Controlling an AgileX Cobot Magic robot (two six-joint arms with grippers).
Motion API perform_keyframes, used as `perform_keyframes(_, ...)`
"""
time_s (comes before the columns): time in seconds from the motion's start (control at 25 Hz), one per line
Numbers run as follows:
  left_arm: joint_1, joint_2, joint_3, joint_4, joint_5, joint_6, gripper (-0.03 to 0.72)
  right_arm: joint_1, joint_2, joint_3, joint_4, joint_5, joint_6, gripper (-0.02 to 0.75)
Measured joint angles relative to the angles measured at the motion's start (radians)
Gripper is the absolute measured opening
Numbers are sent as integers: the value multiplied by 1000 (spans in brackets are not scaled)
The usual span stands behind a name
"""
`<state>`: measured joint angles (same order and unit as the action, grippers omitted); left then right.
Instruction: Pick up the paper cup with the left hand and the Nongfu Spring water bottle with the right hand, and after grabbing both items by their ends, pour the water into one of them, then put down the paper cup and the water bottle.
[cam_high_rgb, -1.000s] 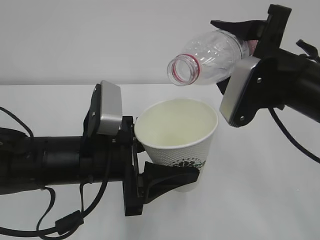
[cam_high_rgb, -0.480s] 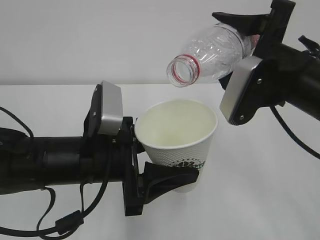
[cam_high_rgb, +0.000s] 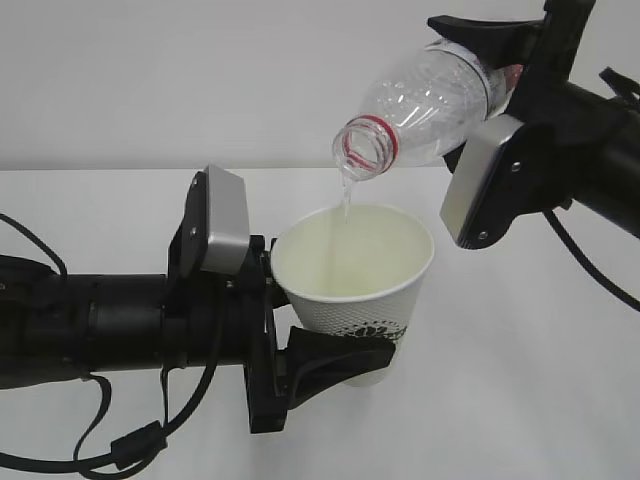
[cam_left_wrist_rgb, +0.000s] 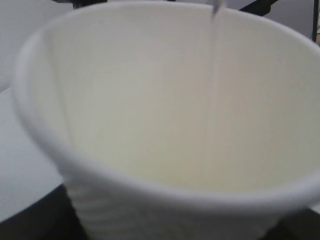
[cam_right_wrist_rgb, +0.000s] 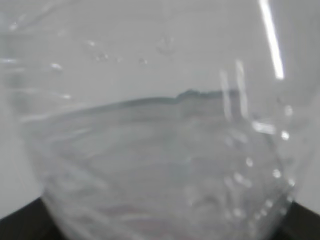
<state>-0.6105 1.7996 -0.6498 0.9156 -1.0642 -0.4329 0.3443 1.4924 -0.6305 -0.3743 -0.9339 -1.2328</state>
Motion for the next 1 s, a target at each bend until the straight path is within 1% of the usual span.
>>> perform_keyframes(0.36, 0, -25, 0, 2, 16, 1, 532, 0, 0, 0, 2, -35, -8, 513)
perform_keyframes(0.64, 0, -26, 0, 87, 16, -9, 532, 0, 0, 0, 11, -38, -8, 513)
perform_keyframes(1.0, 0, -26, 0, 93, 16, -20, 532, 0, 0, 0, 15, -38, -8, 513)
